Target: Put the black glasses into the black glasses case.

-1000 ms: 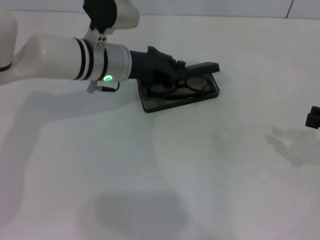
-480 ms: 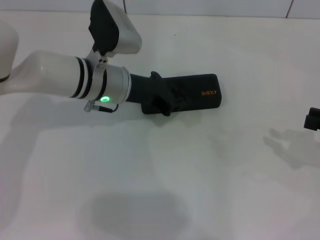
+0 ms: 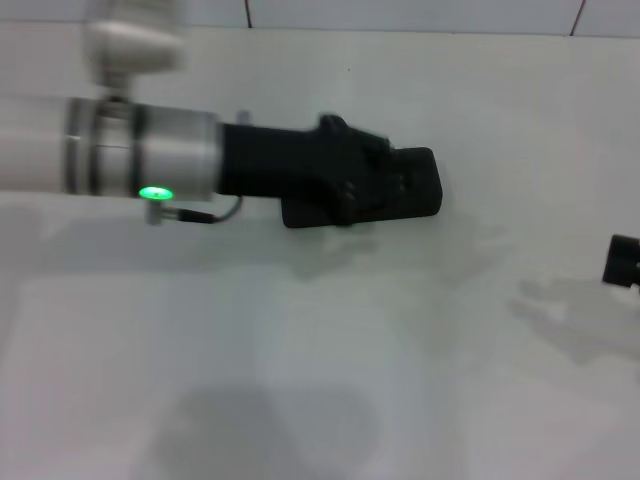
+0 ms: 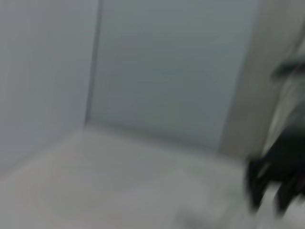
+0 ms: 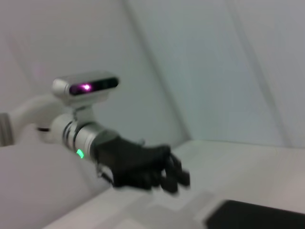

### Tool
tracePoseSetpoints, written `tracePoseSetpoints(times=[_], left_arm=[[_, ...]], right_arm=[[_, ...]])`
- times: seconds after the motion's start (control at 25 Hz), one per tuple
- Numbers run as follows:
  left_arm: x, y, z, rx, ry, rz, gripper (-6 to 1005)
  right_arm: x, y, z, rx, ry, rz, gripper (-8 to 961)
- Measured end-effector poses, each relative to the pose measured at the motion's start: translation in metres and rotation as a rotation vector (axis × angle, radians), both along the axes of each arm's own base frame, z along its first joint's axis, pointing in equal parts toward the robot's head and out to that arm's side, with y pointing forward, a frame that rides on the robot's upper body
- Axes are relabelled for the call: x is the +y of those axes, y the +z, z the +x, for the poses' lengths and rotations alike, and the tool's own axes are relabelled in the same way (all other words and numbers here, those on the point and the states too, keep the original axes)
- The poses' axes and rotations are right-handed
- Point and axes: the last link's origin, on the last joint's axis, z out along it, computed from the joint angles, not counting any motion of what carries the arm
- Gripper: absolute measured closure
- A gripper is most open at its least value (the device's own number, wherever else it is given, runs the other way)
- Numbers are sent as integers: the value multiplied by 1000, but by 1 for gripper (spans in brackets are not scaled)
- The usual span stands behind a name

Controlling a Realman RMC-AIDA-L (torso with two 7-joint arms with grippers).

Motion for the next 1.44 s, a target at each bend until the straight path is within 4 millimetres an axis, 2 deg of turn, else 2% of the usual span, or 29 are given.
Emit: tracePoseSetpoints(times=[0.12, 0.24, 0.28, 0.4, 0.48, 0.68, 0.92, 1.12, 1.44], left_arm=[[-22, 33, -6, -145, -58, 28, 790], [-48, 52, -20, -231, -160, 60, 788], [-57, 59, -28, -254, -180, 58, 751], [-75, 76, -45, -274, -182, -22, 640], [-80, 81, -53, -276, -169, -55, 566], [-86, 89, -69, -271, -131, -42, 391], [-89, 90, -76, -253, -124, -25, 391], [-87, 87, -77, -202, -169, -25, 391], [-77, 88, -82, -236, -102, -27, 391]], right_arm=[[-4, -3, -15, 28, 137, -13, 664], [-9, -11, -33, 109, 296, -12, 662], [-10, -14, -38, 130, 329, -13, 662], [-10, -24, -59, 204, 437, -16, 516], [-7, -30, -70, 222, 479, -31, 419], [3, -39, -83, 207, 502, -56, 265], [11, -50, -89, 177, 501, -67, 84], [17, -65, -97, 134, 512, -98, 84], [22, -69, -101, 124, 514, -91, 84]])
